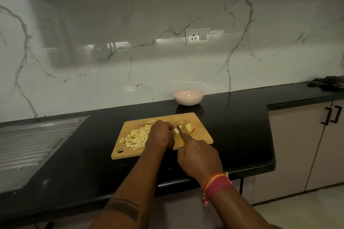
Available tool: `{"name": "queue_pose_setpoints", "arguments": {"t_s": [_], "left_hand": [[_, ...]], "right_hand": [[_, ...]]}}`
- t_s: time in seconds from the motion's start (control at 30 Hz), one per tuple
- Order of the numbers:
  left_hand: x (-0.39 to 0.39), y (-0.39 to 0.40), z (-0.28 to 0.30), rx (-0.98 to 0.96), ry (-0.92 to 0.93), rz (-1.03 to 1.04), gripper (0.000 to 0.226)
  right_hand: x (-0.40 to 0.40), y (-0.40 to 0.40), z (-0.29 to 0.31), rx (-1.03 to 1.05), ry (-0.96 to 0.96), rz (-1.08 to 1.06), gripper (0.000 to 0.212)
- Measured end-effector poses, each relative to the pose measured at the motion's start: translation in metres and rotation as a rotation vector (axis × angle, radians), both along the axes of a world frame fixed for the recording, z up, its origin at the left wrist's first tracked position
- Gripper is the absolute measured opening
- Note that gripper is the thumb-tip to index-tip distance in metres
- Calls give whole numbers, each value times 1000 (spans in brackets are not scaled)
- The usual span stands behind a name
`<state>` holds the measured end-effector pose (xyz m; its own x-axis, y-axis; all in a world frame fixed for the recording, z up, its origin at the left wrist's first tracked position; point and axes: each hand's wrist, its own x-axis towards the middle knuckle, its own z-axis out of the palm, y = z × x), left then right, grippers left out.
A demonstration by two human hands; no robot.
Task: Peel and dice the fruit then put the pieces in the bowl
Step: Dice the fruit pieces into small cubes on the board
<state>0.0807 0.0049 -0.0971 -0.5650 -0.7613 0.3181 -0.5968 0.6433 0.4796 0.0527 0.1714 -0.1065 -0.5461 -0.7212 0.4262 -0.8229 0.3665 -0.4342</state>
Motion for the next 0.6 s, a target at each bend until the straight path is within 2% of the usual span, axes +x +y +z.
{"name": "queue_pose_setpoints", "arguments": {"t_s": [0.23,0.4,0.6], "left_hand": [[2,0,3,24,-4,-22,25],[-1,7,5,72,30,33,17],[2,7,5,89,42,60,12]], "right_hand": [[-7,-23,13,68,-2,57,41],[-4,-12,6,86,27,31,34],[2,6,0,11,20,-23,52]]}}
